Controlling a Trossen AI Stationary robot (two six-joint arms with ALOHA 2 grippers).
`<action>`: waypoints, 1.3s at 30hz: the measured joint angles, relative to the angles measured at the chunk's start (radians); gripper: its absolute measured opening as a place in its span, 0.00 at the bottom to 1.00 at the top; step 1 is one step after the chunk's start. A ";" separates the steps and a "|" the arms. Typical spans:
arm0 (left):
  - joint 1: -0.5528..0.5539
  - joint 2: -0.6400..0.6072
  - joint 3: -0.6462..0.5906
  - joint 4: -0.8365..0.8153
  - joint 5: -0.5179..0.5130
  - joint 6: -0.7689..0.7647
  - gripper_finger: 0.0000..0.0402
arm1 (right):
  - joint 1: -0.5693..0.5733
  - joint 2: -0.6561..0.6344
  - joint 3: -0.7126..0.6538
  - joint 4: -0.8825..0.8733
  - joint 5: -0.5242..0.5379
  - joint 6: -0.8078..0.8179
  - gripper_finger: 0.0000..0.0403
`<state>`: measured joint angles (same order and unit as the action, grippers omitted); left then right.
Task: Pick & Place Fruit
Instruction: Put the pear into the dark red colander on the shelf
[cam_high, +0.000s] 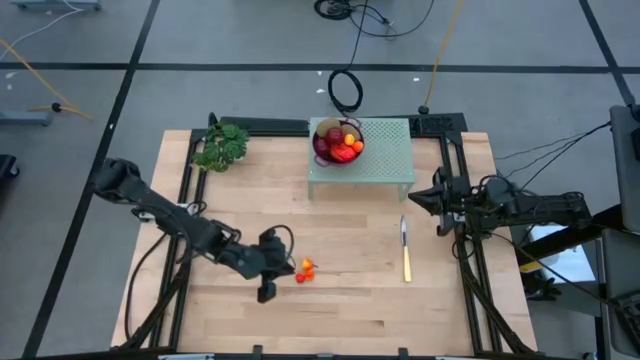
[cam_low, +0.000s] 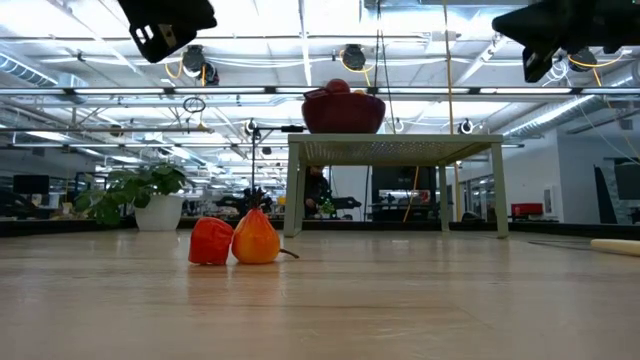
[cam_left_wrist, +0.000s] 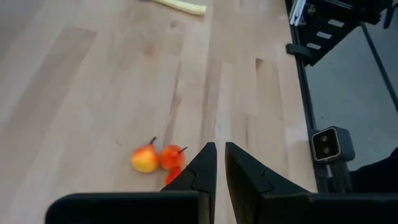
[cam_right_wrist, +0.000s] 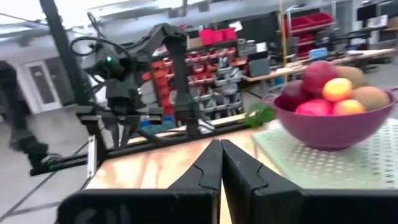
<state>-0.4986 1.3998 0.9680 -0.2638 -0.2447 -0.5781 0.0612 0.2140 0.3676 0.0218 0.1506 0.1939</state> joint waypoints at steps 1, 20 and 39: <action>-0.004 0.017 0.012 0.000 0.000 -0.010 0.08 | 0.000 0.001 -0.007 0.010 -0.015 0.000 0.00; -0.008 0.284 0.134 -0.061 0.140 -0.186 0.08 | 0.000 0.000 -0.034 0.019 -0.104 0.014 0.00; 0.027 0.284 0.134 -0.110 0.110 -0.242 0.49 | 0.000 0.000 -0.034 0.012 -0.154 0.021 0.00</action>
<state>-0.4717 1.6836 1.1023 -0.3740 -0.1352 -0.8197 0.0611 0.2138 0.3336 0.0334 -0.0036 0.2153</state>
